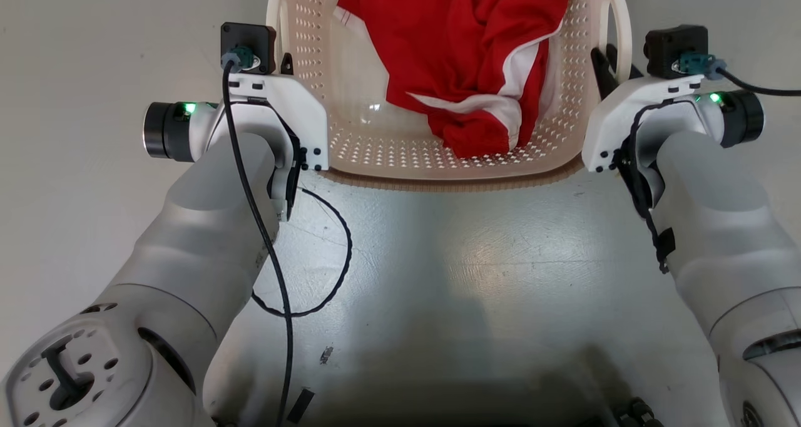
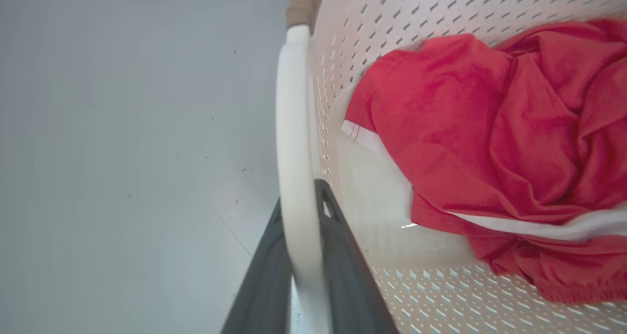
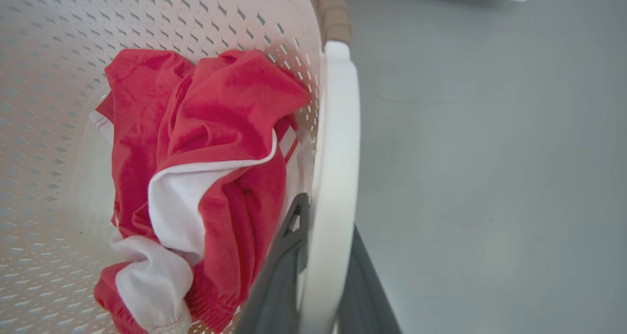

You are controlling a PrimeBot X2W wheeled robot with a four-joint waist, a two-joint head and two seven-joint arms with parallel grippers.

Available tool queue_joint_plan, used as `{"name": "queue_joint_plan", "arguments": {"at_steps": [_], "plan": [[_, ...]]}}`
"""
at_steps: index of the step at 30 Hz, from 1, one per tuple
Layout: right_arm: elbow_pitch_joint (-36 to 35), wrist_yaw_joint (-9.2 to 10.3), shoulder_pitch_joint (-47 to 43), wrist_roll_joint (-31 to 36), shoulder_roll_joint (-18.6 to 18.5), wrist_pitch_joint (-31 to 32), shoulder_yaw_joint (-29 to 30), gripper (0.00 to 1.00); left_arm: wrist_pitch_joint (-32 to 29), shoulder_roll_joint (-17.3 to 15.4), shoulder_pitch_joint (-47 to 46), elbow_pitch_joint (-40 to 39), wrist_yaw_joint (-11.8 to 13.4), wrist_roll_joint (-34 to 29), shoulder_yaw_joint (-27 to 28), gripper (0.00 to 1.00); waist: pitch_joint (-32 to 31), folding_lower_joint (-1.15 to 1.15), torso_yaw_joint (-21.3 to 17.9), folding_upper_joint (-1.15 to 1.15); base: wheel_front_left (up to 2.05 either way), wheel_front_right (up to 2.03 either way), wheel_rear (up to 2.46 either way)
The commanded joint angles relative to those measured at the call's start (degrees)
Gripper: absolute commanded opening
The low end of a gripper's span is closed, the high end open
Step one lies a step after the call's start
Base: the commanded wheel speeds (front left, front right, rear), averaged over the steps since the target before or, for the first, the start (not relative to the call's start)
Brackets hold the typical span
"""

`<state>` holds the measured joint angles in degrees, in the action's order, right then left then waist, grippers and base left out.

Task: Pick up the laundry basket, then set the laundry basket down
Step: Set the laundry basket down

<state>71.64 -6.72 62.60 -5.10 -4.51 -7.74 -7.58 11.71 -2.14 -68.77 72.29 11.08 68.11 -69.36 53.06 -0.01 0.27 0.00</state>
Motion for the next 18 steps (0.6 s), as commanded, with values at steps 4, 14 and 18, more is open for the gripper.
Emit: {"name": "queue_joint_plan", "arguments": {"at_steps": [4,14,18], "plan": [[0.14,-0.77,-0.87,3.63,1.63,-1.28,1.33,0.00,1.19,-0.74,-1.40,-0.96,0.04,0.20,0.36,0.00,0.40,0.01,0.29,0.00,0.00,0.00,0.00],[0.08,-0.77,-1.32,6.68,1.63,-1.35,3.38,0.48,1.46,-0.74,-1.18,-1.47,0.45,0.86,0.06,0.16,0.17,0.01,0.30,0.00,0.00,0.00,0.00],[-0.43,-0.77,-1.44,7.00,1.63,-1.59,3.92,1.00,0.68,-0.74,-0.98,-1.39,1.02,1.24,-0.12,0.77,-0.30,0.01,0.22,0.00,0.00,0.00,0.00]]}}
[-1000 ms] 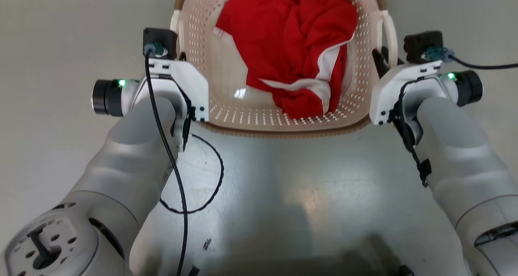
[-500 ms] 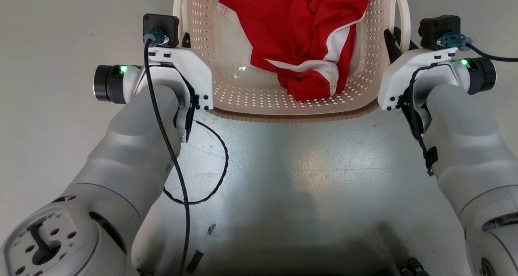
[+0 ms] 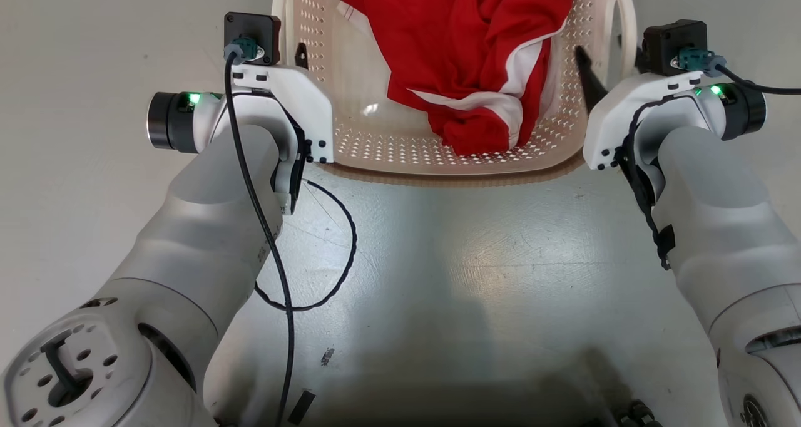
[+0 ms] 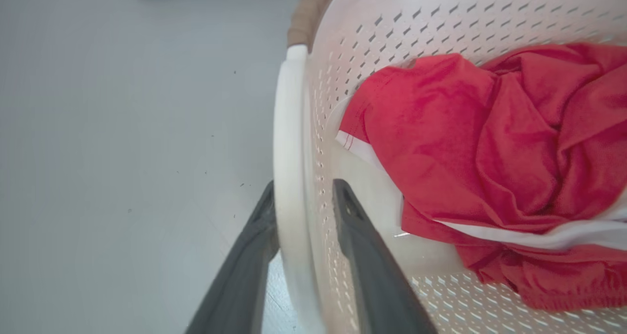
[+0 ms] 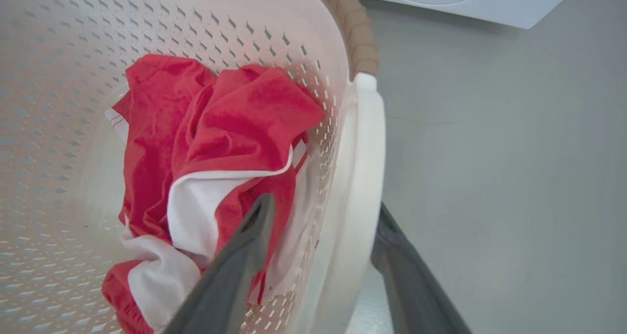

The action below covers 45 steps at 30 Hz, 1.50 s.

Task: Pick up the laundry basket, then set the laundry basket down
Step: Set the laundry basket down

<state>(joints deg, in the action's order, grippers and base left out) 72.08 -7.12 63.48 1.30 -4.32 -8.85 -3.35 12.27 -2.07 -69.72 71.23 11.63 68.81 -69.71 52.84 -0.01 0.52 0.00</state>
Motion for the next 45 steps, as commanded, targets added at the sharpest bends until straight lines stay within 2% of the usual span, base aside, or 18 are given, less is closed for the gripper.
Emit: {"name": "queue_joint_plan", "arguments": {"at_steps": [1,2,12,15,16,17,19,22,26,30,36,42,45], "plan": [[-0.87,-0.36,-2.31,0.60,1.45,-0.48,-0.31,1.00,0.12,-0.81,-0.03,-0.33,0.47,0.54,0.24,0.77,-0.08,0.01,-0.04,0.00,0.00,0.00,0.00],[-1.00,-0.36,-2.33,0.71,1.45,-0.59,-0.07,1.00,0.09,-0.81,-0.01,-0.25,0.86,0.70,0.30,1.00,-0.20,0.01,-0.05,0.00,0.00,0.00,0.00],[-1.58,-0.36,-2.46,2.69,1.45,-1.42,3.05,1.00,0.18,-0.81,0.03,0.20,1.99,1.24,0.04,1.00,-1.40,0.01,-0.58,0.00,0.00,0.00,0.00],[-1.83,-0.36,-2.74,3.71,1.45,-2.05,4.59,1.00,-9.03,-0.81,0.21,0.82,-0.64,-2.48,-2.30,1.00,-2.23,0.01,-1.05,0.00,0.00,0.00,0.00],[-2.01,-0.36,-2.92,4.27,1.45,-2.26,5.43,1.00,-2.45,-0.86,0.04,1.03,2.61,1.92,3.64,1.00,-2.60,0.01,-0.77,0.00,0.00,0.00,0.00],[-2.16,-0.36,-3.15,4.70,1.45,-2.54,6.18,1.00,0.55,-0.85,0.90,1.15,4.05,4.04,6.55,1.00,-3.09,0.01,-0.76,0.00,0.00,0.00,0.00],[-2.42,-0.36,-3.55,5.28,1.45,-3.20,7.22,1.00,2.08,-0.84,2.30,1.28,4.82,4.76,8.17,1.00,-4.17,0.01,-0.92,0.00,0.00,0.00,0.00],[-2.32,-0.36,-4.04,5.21,1.45,-4.08,8.00,1.00,2.61,-0.83,3.70,1.39,4.93,4.54,9.17,1.00,-6.10,0.01,-0.99,0.00,0.00,0.00,0.00],[-1.74,-0.36,-4.74,4.47,1.45,-4.90,7.50,1.00,2.70,-1.91,4.40,0.74,3.61,2.99,11.17,1.00,-8.95,0.01,-0.98,0.00,0.00,0.00,0.00],[-1.02,-0.36,-5.82,2.68,1.45,-5.46,6.00,1.00,2.71,-2.31,6.83,-0.28,5.70,-0.48,13.57,1.00,-12.12,0.01,-1.20,0.00,0.00,0.00,0.00],[-0.62,-0.36,-8.37,-0.59,1.45,-5.95,2.66,1.00,2.72,-2.80,10.89,-1.81,4.88,-4.37,18.25,1.00,-17.18,0.01,-1.42,0.00,0.00,0.00,0.00],[-2.63,-0.36,-11.69,-3.01,1.45,-6.12,0.22,1.00,2.73,-3.55,15.42,-6.41,2.80,-10.44,25.66,1.00,-22.06,0.01,-0.98,0.00,0.00,0.00,0.00],[-5.06,-0.36,-13.87,-3.36,1.45,-6.13,-0.05,1.00,2.73,-3.83,18.66,-10.52,2.25,-16.53,30.57,1.00,-24.62,0.01,-0.55,0.00,0.00,0.00,0.00]]}}
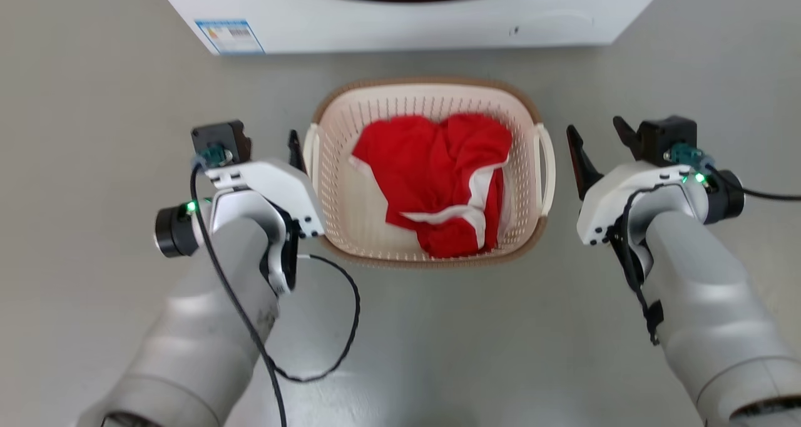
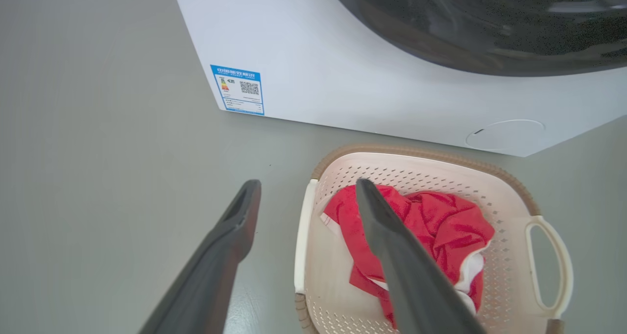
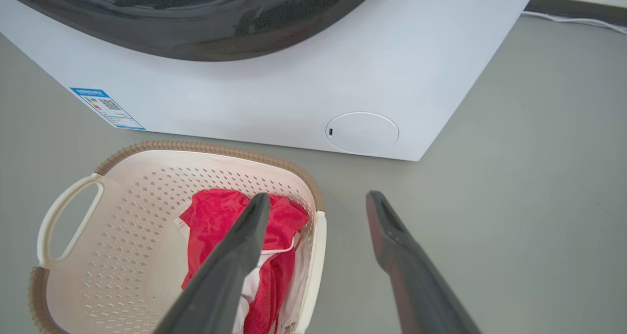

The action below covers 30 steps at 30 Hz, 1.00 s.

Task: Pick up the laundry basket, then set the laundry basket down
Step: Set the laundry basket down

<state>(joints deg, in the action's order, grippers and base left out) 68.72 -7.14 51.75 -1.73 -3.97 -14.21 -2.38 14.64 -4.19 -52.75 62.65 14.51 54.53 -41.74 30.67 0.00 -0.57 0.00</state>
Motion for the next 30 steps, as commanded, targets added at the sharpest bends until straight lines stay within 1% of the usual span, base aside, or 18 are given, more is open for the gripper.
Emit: {"name": "queue_joint_plan", "arguments": {"at_steps": [1,4,6,7,10,14,16,23,30], "plan": [[-1.70,-0.35,-2.14,-0.33,1.10,-0.77,-1.02,1.00,0.35,-1.71,1.68,-1.94,-0.63,-2.25,2.60,1.00,-2.45,0.00,0.54,0.00,0.00,0.00,0.00],[-4.51,-0.35,-4.74,-0.34,1.10,-0.77,-0.75,1.00,0.35,-1.43,5.83,-6.84,-0.11,-9.75,8.74,1.00,-5.08,0.00,1.14,0.00,0.00,0.00,0.00],[-6.69,-0.35,-6.69,-0.07,1.10,-0.78,-0.36,1.00,0.35,-0.84,8.89,-10.18,-0.37,-14.79,12.93,1.00,-6.91,0.00,1.55,0.00,0.00,0.00,0.00],[-7.86,-0.35,-7.99,0.28,1.10,-0.78,0.14,1.00,0.35,-0.25,9.62,-11.62,-0.90,-15.73,15.16,1.00,-8.30,0.00,1.90,0.00,0.00,0.00,0.00],[-11.25,-0.35,-12.17,1.14,1.10,-0.78,1.74,1.00,0.36,0.80,12.24,-15.91,-0.99,-19.02,18.66,1.00,-11.65,0.00,2.98,0.00,0.00,0.00,0.00],[-16.35,-0.35,-17.23,2.04,1.10,-0.78,3.31,1.00,0.36,1.20,17.65,-21.64,-1.42,-23.31,21.47,1.00,-14.75,0.00,4.14,0.00,0.00,0.00,0.00],[-19.57,-0.35,-19.70,2.34,1.10,-0.78,4.03,1.00,0.36,1.26,20.12,-23.63,-2.04,-24.39,22.48,1.00,-16.00,0.00,4.52,0.00,0.00,0.00,0.00],[-30.59,-0.35,-27.45,1.93,1.10,-0.78,4.64,1.00,0.36,1.30,27.47,-29.71,-5.11,-27.39,25.43,1.00,-19.89,0.00,5.17,0.00,0.00,0.00,0.00],[-43.73,-0.35,-34.74,1.51,1.10,-0.78,4.70,1.00,0.36,0.89,33.42,-32.48,-8.26,-30.39,28.77,1.00,-23.80,0.00,5.46,0.00,0.00,0.00,0.00]]}}
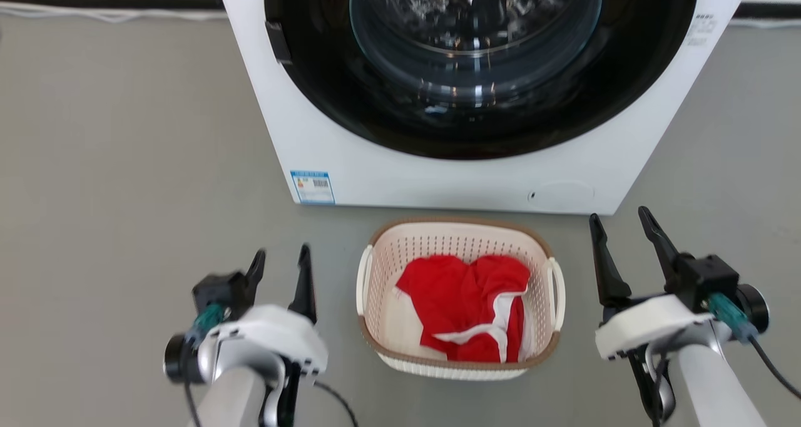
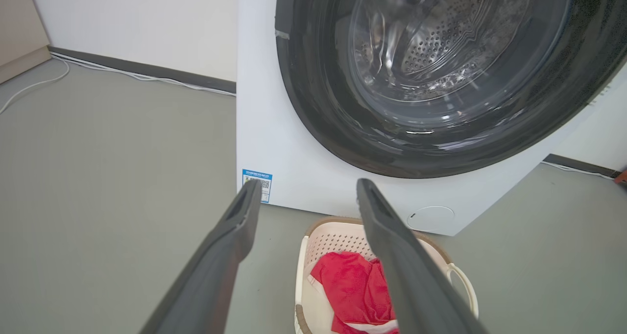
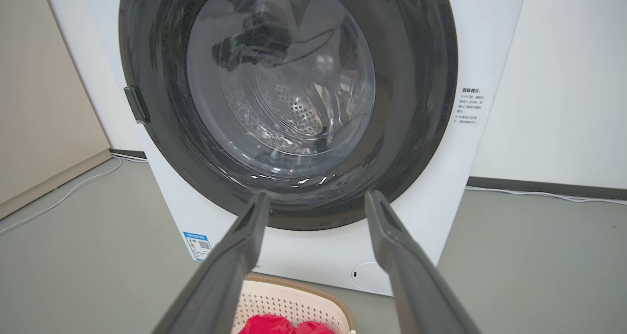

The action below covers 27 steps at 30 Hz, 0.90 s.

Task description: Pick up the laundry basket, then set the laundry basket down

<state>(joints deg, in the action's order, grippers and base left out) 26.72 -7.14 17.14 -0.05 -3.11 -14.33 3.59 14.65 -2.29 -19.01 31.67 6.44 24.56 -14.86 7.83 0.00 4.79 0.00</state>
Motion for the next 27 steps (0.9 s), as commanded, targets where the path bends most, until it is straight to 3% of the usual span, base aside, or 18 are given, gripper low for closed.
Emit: {"name": "queue_joint_plan", "arguments": {"at_steps": [1,6,7,13,21,27], "plan": [[-5.47,-0.35,-2.46,-0.65,0.24,-0.66,-1.28,1.00,0.35,-1.44,1.43,-2.16,-0.74,-0.95,3.05,1.00,-2.21,0.00,0.01,0.00,0.00,0.00,0.00],[-9.87,-0.35,-8.07,-2.11,0.24,-0.66,-1.68,1.00,0.35,-2.62,5.79,-3.91,-1.61,-1.83,5.86,1.00,-4.69,0.00,-0.51,0.00,0.00,0.00,0.00],[-10.22,-0.35,-8.85,-2.42,0.24,-0.66,-1.60,0.00,0.35,-2.86,6.46,-4.26,-1.61,-2.09,6.32,0.00,-4.92,0.00,-0.68,0.00,0.00,0.00,0.00],[-4.21,0.07,-13.29,-1.92,0.52,0.19,-0.13,0.00,-0.09,-1.22,11.31,1.13,-1.13,-1.35,4.38,0.00,-4.74,0.00,-0.36,0.00,0.00,0.00,0.00],[-4.35,0.04,-13.28,-6.69,0.52,1.53,0.28,0.00,-1.28,-1.17,11.58,0.40,-1.82,2.29,5.35,0.00,-5.03,-0.13,-0.59,0.00,0.00,0.00,0.00],[-4.80,0.02,-13.22,-11.04,0.51,2.36,0.26,0.00,-2.27,-1.14,11.67,-0.51,-2.44,5.60,6.15,0.00,-5.05,0.00,-0.81,0.00,0.00,0.00,0.00]]}}
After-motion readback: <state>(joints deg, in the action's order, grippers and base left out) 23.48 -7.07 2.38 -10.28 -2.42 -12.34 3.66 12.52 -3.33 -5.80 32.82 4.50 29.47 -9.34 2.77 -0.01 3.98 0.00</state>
